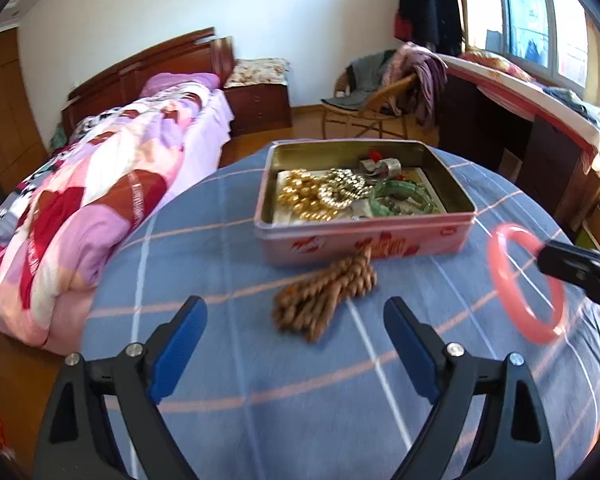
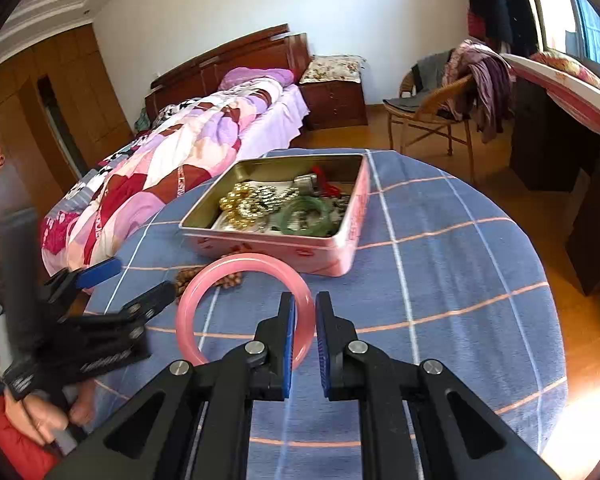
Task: Organize jewelry
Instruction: 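Lift the pink bangle with the right tool while the left tool grasps the wooden bead bracelet, then carry the pink bangle to the tin with the right tool while the left tool carries the wooden beads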
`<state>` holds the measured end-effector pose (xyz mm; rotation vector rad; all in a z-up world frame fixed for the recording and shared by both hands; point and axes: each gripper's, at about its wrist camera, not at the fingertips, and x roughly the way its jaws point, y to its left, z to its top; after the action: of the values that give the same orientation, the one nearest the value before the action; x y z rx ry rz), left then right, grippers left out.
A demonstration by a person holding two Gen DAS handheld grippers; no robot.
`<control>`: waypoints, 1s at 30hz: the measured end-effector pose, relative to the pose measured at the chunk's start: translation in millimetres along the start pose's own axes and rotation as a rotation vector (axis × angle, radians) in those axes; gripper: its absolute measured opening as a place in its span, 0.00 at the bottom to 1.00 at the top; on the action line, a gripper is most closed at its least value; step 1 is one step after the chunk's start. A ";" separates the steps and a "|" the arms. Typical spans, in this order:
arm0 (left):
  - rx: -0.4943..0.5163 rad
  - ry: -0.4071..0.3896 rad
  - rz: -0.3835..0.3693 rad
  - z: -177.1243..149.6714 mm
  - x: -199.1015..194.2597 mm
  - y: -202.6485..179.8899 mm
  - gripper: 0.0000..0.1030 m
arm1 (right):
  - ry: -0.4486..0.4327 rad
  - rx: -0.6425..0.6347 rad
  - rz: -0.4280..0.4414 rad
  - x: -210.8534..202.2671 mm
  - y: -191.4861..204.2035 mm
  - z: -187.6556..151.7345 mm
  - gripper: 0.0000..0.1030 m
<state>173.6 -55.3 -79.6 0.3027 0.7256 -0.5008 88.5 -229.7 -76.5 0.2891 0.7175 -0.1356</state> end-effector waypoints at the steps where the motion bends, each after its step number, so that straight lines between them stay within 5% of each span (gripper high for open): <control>1: 0.012 0.012 0.000 4.1 8.5 -3.0 0.89 | 0.003 0.009 -0.002 0.8 -3.5 0.2 0.09; 4: 0.028 0.039 -0.007 8.6 28.6 -9.7 0.88 | 0.014 0.024 -0.009 4.1 -11.7 0.8 0.09; 9: 0.067 0.128 -0.029 3.1 54.2 -20.6 0.72 | 0.025 0.049 -0.008 10.0 -21.2 3.8 0.09; 13: -0.039 0.118 -0.121 1.8 52.1 -9.9 0.54 | 0.032 0.063 0.000 14.4 -22.6 2.6 0.09; 14: -0.040 0.116 -0.114 2.0 51.0 -10.2 0.44 | 0.036 0.068 0.006 15.8 -22.4 2.0 0.09; 15: -0.038 0.112 -0.113 1.2 49.0 -10.9 0.23 | 0.038 0.071 0.009 17.0 -22.5 1.6 0.09; 16: -0.036 0.112 -0.124 -0.4 45.8 -12.9 0.21 | 0.040 0.074 0.013 17.7 -22.2 0.8 0.09; 23: -0.113 0.120 -0.163 -17.5 22.3 -18.9 0.20 | 0.024 0.081 0.018 9.4 -18.7 0.3 0.09; 30: -0.191 0.049 -0.180 -22.3 -24.8 -21.0 0.20 | -0.010 0.078 0.024 -11.0 -12.0 -2.7 0.09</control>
<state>134.2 -55.2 -80.2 0.0711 0.8462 -0.5915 75.9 -240.1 -73.7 0.3711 0.7000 -0.1424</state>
